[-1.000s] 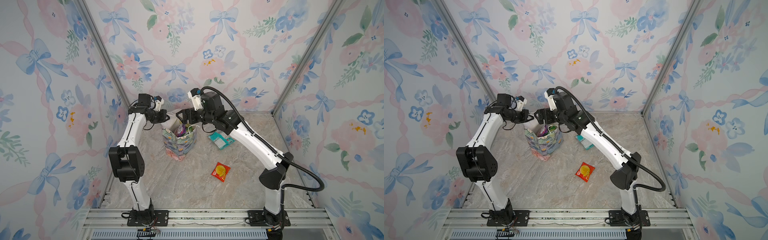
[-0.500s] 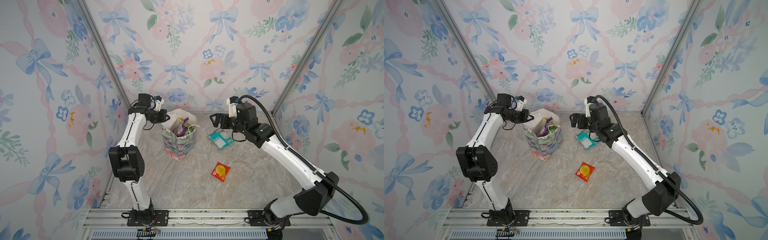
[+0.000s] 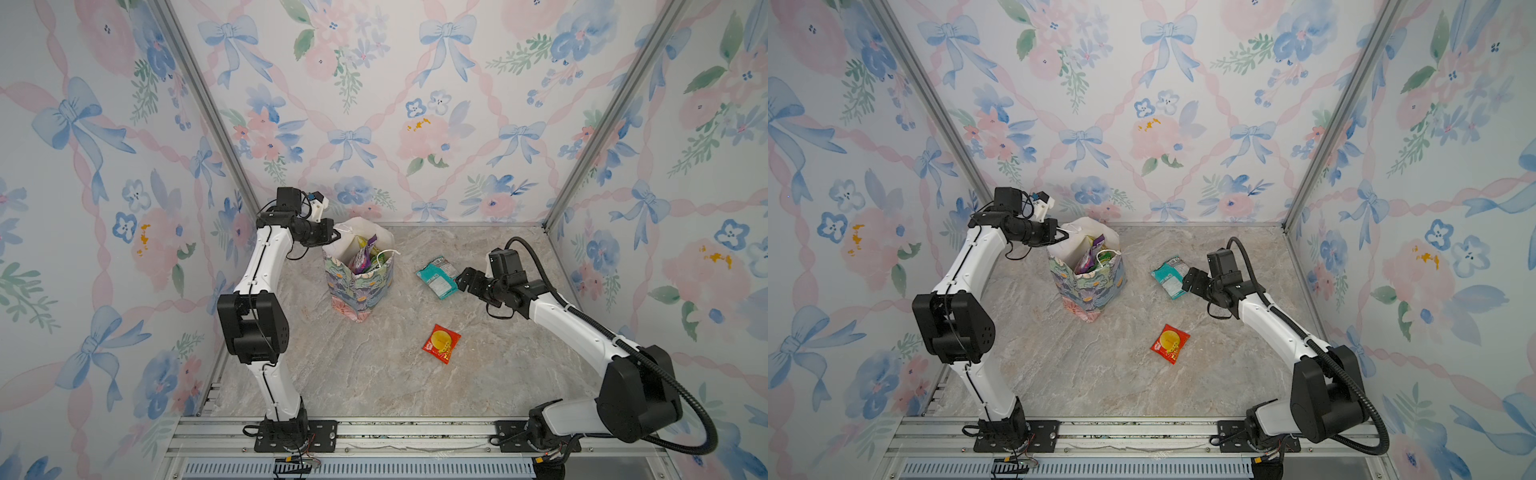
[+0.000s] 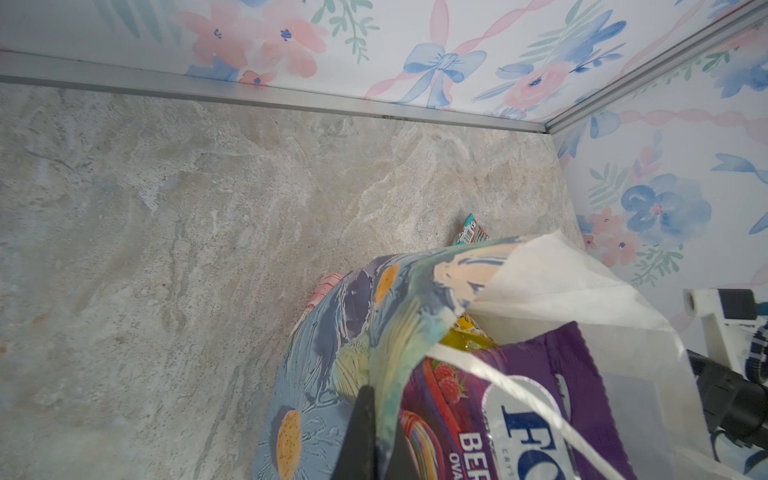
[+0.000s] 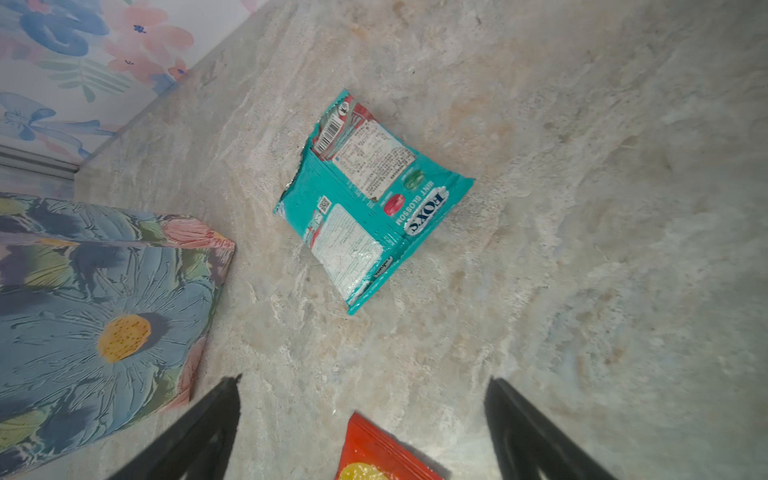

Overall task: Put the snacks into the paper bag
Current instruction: 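Withdraw the right gripper toward the teal Fox's mint blossom packet, then lower the right gripper onto the teal mint blossom packet and grasp it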

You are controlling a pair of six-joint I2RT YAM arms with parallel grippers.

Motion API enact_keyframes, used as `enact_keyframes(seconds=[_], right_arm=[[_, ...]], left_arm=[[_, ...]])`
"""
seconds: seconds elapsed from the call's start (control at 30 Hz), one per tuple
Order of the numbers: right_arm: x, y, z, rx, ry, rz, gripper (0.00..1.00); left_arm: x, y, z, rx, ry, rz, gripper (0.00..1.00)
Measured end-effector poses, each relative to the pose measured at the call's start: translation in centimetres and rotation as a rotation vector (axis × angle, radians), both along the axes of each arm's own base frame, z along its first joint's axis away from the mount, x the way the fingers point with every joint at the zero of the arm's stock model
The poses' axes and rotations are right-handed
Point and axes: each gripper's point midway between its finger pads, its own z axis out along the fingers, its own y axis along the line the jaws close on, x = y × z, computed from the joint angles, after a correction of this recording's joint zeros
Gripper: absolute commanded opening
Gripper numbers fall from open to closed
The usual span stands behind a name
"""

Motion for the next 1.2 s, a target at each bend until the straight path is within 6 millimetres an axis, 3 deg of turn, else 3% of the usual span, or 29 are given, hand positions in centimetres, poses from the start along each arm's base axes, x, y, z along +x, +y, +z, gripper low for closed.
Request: enact_keyframes(seconds=[0.23, 0.73, 1.03, 1.2], right_arm=[[1.9, 0.0, -3.2, 0.071, 0.053, -0.048, 0.74], [4.1, 1.0, -9.6, 0.147, 0.147, -0.095, 0.75], [5.8, 1.8, -10.0, 0.199, 0.126, -0.112, 0.74], [7.0, 2.2, -10.1, 0.236, 0.108, -0.133, 0.65]], left_arm=[[0.0, 0.0, 0.0, -0.001, 0.000, -0.001, 0.00], [0.0, 0.0, 0.0, -0.001, 0.001, -0.001, 0.00], [0.0, 0.0, 0.0, -0.001, 0.001, -0.001, 0.00], [0.0, 0.0, 0.0, -0.001, 0.001, -0.001, 0.00]])
